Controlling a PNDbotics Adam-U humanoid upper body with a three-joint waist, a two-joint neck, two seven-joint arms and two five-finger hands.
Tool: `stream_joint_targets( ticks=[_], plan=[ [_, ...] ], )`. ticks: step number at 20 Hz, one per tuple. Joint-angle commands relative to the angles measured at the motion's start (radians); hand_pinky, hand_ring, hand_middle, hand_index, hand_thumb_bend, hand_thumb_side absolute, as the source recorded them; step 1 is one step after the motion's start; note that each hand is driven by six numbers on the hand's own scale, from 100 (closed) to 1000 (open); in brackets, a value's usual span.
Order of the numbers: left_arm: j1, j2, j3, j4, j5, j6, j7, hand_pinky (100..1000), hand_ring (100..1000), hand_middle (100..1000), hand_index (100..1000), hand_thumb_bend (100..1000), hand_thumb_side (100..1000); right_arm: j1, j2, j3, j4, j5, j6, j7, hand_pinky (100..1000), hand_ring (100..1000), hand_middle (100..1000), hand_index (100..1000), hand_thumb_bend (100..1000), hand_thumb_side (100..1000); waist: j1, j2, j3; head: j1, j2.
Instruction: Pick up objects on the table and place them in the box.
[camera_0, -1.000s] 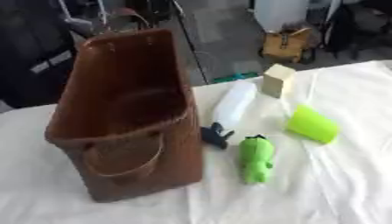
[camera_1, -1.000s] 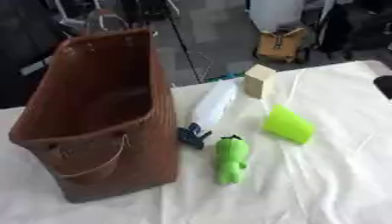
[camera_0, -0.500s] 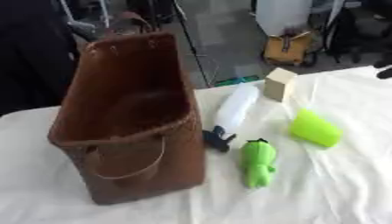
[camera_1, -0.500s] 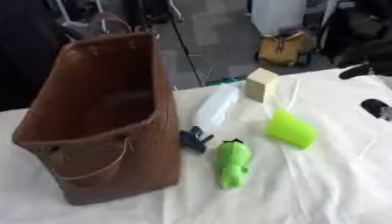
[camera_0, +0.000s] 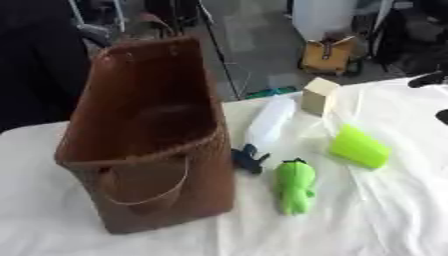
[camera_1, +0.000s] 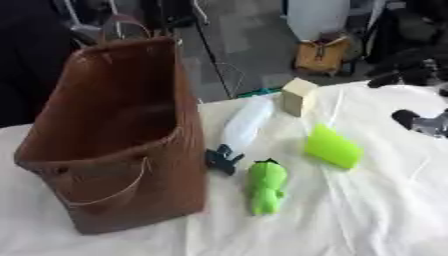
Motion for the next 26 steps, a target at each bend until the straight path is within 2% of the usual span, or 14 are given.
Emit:
stream_joint_targets(
  ticks=[1,2,5,6,9,12,14,16,17,19,22,26],
  plan=[
    [-0.010,0.036,0.002,-0.014,0.004,-0.010,0.004,693,720,781,727,100,770,-0.026,0.003,0.000,0.025,0.024,-0.075,0.058,1000,1000,973,1000,239,948,-0.005,-0.013,0.001,-0.002,-0.007],
    [-0.010,0.035,0.002,-0.014,0.005,-0.010,0.004,692,720,781,726,100,769,-0.027,0.007,-0.001,0.029,0.027,-0.078,0.056,1000,1000,955,1000,245,946,-0.004,-0.013,0.002,-0.002,-0.007],
    [-0.013,0.032,0.000,-0.014,0.008,-0.009,0.002,691,720,782,726,100,768,-0.033,0.042,-0.016,0.041,0.030,-0.039,0.030,1000,1000,953,998,242,931,-0.002,-0.012,0.003,0.000,-0.006],
    [-0.014,0.031,0.000,-0.014,0.008,-0.009,0.002,691,720,782,726,100,768,-0.034,0.048,-0.016,0.042,0.035,-0.028,0.025,1000,1000,952,992,216,950,-0.002,-0.012,0.003,0.000,-0.005],
    [-0.019,0.029,-0.003,-0.014,0.012,-0.009,-0.001,690,720,782,725,100,769,-0.045,0.095,-0.019,0.082,0.073,0.021,0.033,1000,1000,966,1000,223,945,0.000,-0.013,0.005,-0.003,-0.006],
    [-0.021,0.028,-0.004,-0.014,0.015,-0.009,-0.004,690,720,782,725,100,769,-0.055,0.121,-0.020,0.109,0.109,0.036,0.030,1000,1000,970,1000,234,939,0.001,-0.013,0.005,-0.003,-0.006],
    [-0.022,0.026,-0.005,-0.014,0.017,-0.007,-0.004,689,719,782,725,100,764,-0.056,0.151,-0.036,0.128,0.133,0.058,0.020,1000,1000,982,1000,297,842,0.001,-0.016,0.003,-0.003,-0.005],
    [-0.022,0.025,-0.005,-0.014,0.018,-0.006,-0.004,689,719,783,725,100,765,-0.059,0.183,-0.056,0.146,0.159,0.096,0.016,1000,1000,985,1000,308,827,-0.001,-0.018,-0.001,-0.003,-0.002],
    [-0.023,0.023,-0.004,-0.014,0.018,-0.006,-0.004,688,719,783,725,100,770,-0.060,0.197,-0.068,0.156,0.175,0.126,0.017,1000,1000,983,1000,351,760,-0.001,-0.019,-0.004,-0.001,-0.002],
    [-0.025,0.021,-0.004,-0.014,0.019,-0.005,-0.002,688,719,783,725,100,770,-0.060,0.228,-0.082,0.172,0.204,0.185,0.037,1000,1000,981,1000,364,736,-0.002,-0.019,-0.007,0.004,-0.003],
    [-0.026,0.019,-0.003,-0.014,0.020,-0.005,-0.001,687,719,783,725,100,772,-0.053,0.249,-0.090,0.170,0.218,0.231,0.062,1000,1000,980,1000,362,726,-0.003,-0.019,-0.011,0.008,-0.001],
    [-0.026,0.018,-0.001,-0.014,0.019,-0.003,0.003,686,719,783,725,100,774,-0.041,0.265,-0.107,0.155,0.270,0.297,0.047,1000,1000,990,1000,367,715,-0.006,-0.020,-0.016,0.013,0.000]
  ],
)
